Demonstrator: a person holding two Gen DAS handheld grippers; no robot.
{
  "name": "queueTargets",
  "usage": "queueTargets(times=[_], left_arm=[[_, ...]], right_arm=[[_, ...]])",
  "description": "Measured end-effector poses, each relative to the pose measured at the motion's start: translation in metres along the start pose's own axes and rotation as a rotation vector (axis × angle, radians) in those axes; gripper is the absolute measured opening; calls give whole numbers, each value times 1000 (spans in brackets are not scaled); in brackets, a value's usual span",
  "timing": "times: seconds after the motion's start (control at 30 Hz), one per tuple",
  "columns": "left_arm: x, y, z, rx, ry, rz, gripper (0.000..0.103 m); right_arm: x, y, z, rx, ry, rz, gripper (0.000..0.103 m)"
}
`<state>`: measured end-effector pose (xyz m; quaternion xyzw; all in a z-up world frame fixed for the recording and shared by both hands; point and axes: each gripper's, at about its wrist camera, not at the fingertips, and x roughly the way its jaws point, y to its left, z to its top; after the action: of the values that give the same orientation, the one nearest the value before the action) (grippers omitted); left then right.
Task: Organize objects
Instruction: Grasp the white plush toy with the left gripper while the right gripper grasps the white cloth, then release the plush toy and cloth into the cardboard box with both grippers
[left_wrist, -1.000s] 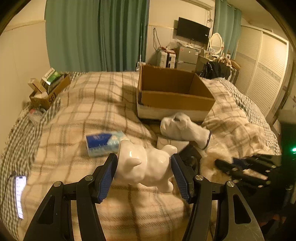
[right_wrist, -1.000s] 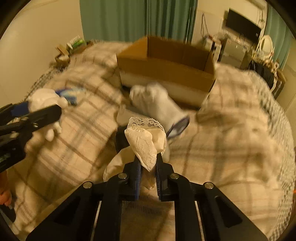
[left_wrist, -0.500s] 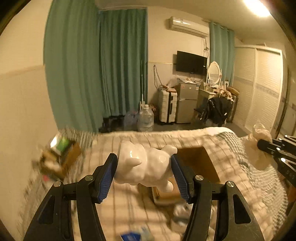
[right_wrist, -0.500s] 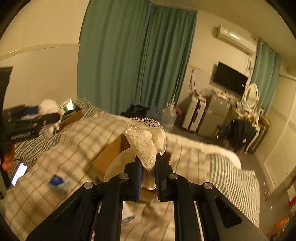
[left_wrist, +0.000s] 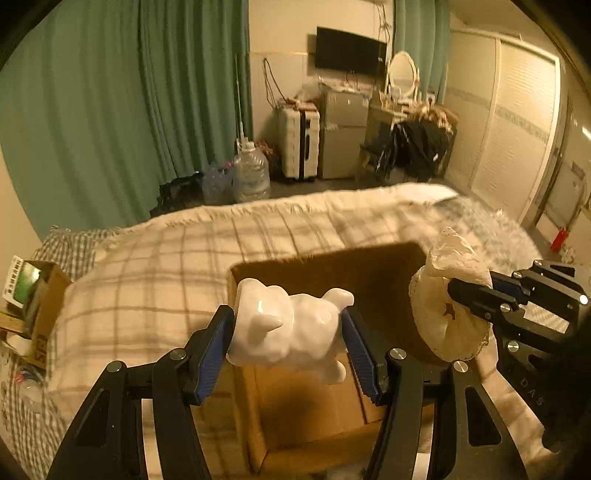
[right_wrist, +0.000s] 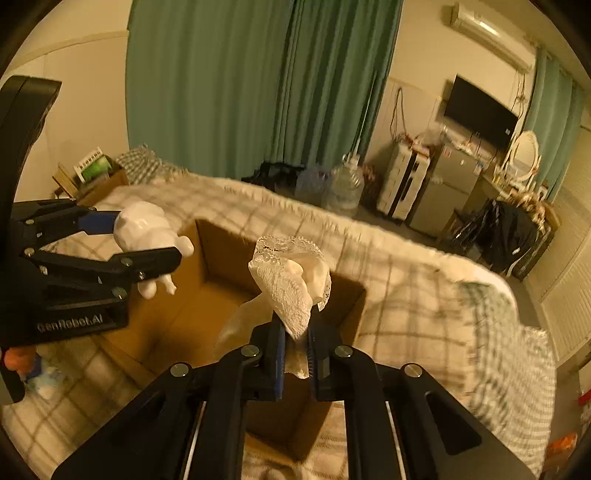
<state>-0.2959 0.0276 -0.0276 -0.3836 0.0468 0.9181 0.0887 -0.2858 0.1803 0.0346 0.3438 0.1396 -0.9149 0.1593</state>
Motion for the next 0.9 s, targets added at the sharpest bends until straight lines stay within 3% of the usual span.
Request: queueTargets(times=[0.1,0.17,0.23,0.3,0.67,0.9], left_arm=[[17,-1,-3,-13,17,-18,63],[20,0,-7,-19,30,-29,65],[16,0,-10,-19,25,-14,85],[2,2,-14,-16,3,23,93],[-125,26,-42,12,-102,96,96],[-170,26,-102,-25,-108,146,98]], right_arm=[[17,-8,-16,30,0,28,12],[18,-15,-20,60,2,37,31],[14,-20,-21,90,-8,30,54],[-5,-24,-19,117,-38,19,60],[-162,3,-8,73,-176,-49,70],[-203,47,-38,72,-193,-53,75]])
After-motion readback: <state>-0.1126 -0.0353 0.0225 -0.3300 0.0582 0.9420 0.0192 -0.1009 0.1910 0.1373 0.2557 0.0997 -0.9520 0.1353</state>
